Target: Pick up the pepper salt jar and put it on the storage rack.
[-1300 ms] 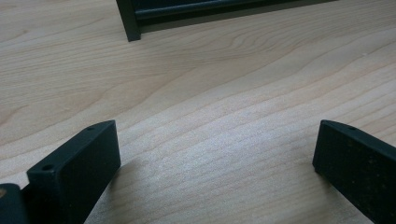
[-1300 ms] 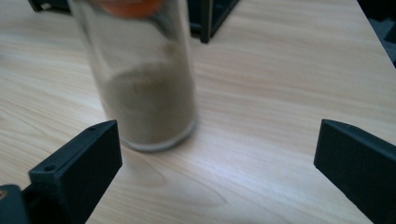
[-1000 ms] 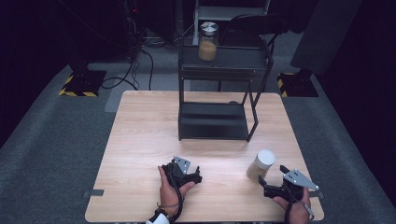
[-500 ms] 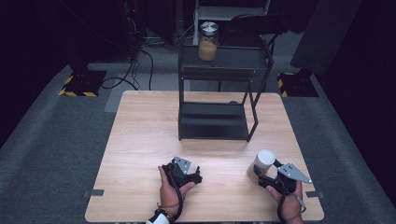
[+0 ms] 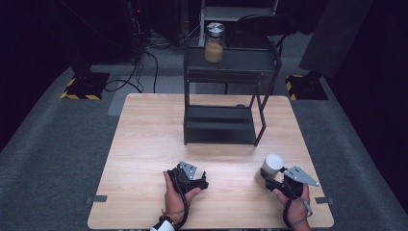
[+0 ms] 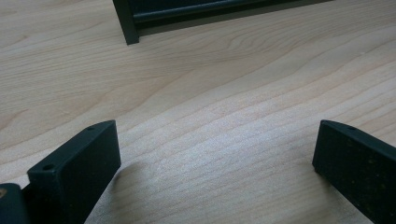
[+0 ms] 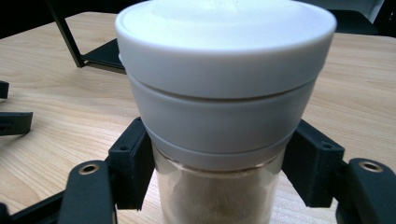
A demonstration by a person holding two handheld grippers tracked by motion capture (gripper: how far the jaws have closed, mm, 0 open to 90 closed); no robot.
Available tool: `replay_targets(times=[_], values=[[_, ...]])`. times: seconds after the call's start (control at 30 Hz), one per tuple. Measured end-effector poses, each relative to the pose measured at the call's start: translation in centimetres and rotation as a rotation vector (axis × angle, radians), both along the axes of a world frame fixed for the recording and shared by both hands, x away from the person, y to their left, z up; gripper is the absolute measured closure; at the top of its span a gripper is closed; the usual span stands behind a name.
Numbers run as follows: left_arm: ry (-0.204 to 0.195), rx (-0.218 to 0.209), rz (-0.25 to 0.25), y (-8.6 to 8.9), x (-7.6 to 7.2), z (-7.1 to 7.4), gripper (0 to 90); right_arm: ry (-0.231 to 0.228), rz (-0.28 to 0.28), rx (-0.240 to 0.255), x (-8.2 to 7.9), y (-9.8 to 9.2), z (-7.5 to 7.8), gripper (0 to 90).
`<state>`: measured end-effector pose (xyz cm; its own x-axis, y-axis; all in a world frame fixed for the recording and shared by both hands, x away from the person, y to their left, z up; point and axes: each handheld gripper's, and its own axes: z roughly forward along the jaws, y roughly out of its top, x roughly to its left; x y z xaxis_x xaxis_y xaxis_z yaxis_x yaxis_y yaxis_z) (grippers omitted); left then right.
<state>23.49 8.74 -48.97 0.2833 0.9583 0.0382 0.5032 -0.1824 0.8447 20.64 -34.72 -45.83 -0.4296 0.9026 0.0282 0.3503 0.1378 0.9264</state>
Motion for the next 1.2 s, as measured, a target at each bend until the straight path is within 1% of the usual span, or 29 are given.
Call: replay_targets(times=[0.2, 0.27, 0.37, 0.53, 0.57, 0.67, 0.73, 0.77, 0.8, 0.93, 0.97, 1.03, 1.1, 1.13, 1.2], values=[[-0.003, 0.003, 0.0, -0.1, 0.0, 0.0, 0.6, 0.012, -0.018, -0.006, 0.2, 0.5, 0.5, 33.3], [-0.003, 0.003, 0.0, 0.0, 0.0, 0.0, 0.6, 0.003, -0.023, -0.001, 0.2, 0.7, 0.5, 33.3], [-0.002, 0.001, 0.0, 0.0, 0.0, 0.0, 0.6, -0.025, -0.026, 0.001, 0.1, 1.1, 0.9, 33.3], [-0.001, 0.003, 0.0, 0.0, 0.0, 0.0, 0.6, -0.068, -0.024, -0.001, 0.5, 1.8, 2.1, 33.4], [-0.002, 0.004, 0.0, -0.1, 0.0, 0.0, 0.6, -0.075, -0.023, 0.001, 0.7, 1.9, 2.4, 33.4], [-0.004, 0.004, 0.0, -0.1, -0.1, 0.0, 0.8, -0.093, -0.033, -0.016, 1.2, 2.6, 3.8, 33.5], [-0.004, 0.004, -0.002, 0.0, -0.1, 0.0, 0.8, -0.101, -0.029, -0.008, 1.7, 2.8, 4.6, 33.5], [-0.004, 0.004, -0.002, 0.0, 0.0, 0.0, 0.8, -0.109, -0.031, -0.012, 1.9, 3.2, 5.3, 33.6], [-0.004, 0.005, -0.002, 0.0, -0.1, 0.0, 0.8, -0.122, -0.03, -0.015, 2.1, 3.4, 5.8, 33.6], [-0.006, 0.006, -0.002, -0.1, -0.1, 0.0, 0.8, -0.158, -0.022, -0.001, 3.1, 4.2, 7.8, 33.6], [-0.005, 0.005, -0.002, 0.0, 0.0, 0.0, 0.8, -0.172, -0.025, -0.008, 3.3, 4.6, 8.4, 33.6], [-0.004, 0.004, -0.002, 0.0, 0.0, 0.0, 0.8, -0.199, -0.029, -0.01, 3.8, 5.2, 9.3, 33.6], [-0.005, 0.005, -0.002, -0.1, -0.1, 0.0, 0.8, -0.211, -0.039, 0.001, 4.3, 5.8, 10.3, 33.6], [-0.006, 0.006, -0.002, -0.1, -0.1, 0.0, 0.8, -0.224, -0.039, 0.008, 4.5, 5.9, 10.7, 33.6], [-0.006, 0.007, -0.002, -0.1, -0.1, 0.0, 0.8, -0.251, -0.051, 0.002, 4.8, 6.5, 11.6, 33.6]])
